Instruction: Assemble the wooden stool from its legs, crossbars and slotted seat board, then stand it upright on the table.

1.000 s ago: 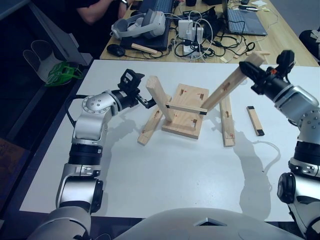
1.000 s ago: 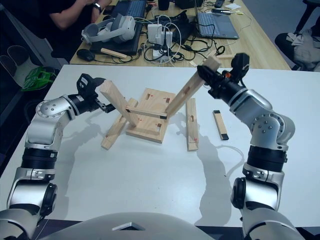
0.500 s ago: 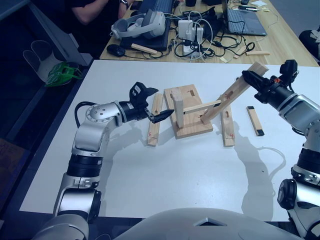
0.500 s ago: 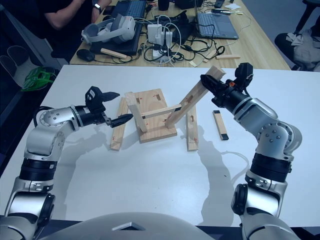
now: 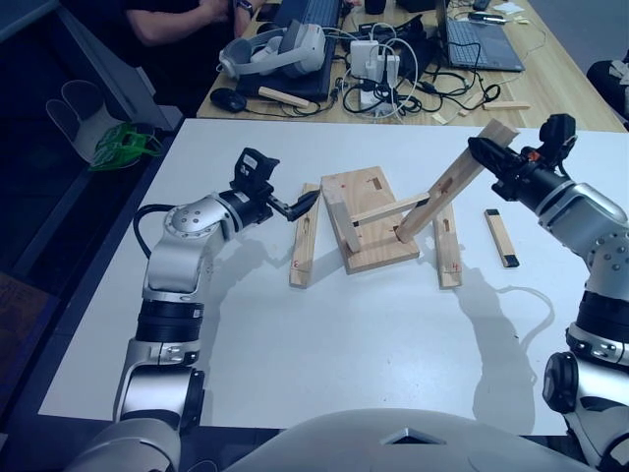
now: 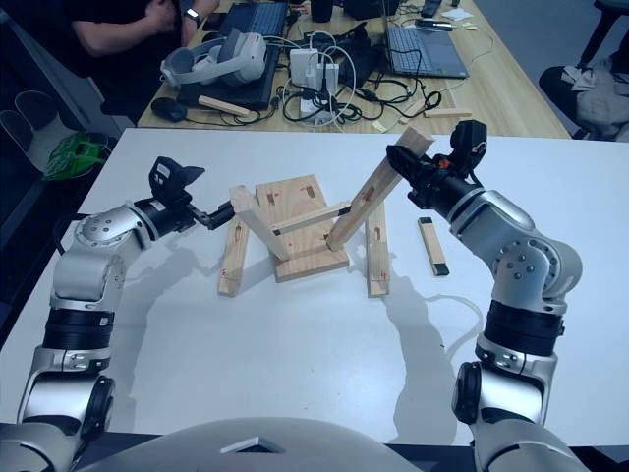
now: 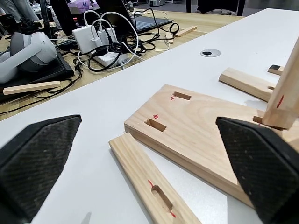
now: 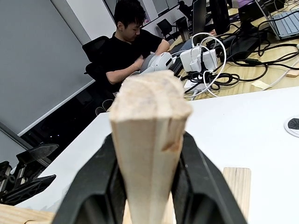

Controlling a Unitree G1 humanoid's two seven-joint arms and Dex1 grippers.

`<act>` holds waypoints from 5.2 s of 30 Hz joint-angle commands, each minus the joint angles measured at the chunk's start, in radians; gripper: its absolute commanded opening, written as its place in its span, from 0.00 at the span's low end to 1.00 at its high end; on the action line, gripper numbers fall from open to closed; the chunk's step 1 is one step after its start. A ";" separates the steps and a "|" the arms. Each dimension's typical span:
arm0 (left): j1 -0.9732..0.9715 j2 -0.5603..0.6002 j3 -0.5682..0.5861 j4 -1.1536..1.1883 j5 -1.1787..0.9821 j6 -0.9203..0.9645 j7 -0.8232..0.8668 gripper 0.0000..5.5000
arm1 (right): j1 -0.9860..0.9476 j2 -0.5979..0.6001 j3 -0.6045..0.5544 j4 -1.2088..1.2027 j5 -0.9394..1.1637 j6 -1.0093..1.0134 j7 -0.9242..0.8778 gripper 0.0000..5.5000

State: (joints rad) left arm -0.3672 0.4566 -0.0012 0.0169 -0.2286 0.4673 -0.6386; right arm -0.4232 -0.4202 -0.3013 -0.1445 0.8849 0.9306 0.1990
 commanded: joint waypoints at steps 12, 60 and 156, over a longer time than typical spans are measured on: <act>0.004 -0.027 0.017 -0.005 -0.001 -0.018 0.065 0.98 | 0.060 0.048 0.035 -0.014 -0.131 -0.040 -0.110 0.19; 0.018 -0.134 -0.026 -0.037 0.021 -0.087 0.146 0.98 | -0.124 0.036 0.024 0.046 -0.235 -0.286 0.196 0.68; -0.079 -0.305 0.242 0.079 0.001 -0.292 0.595 0.98 | -0.228 0.099 0.118 -0.020 -0.426 -0.109 -0.039 0.00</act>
State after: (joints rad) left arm -0.4497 0.1554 0.2454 0.1005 -0.2276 0.1635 -0.0494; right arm -0.6184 -0.3478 -0.1805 -0.1708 0.4738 0.8604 0.1689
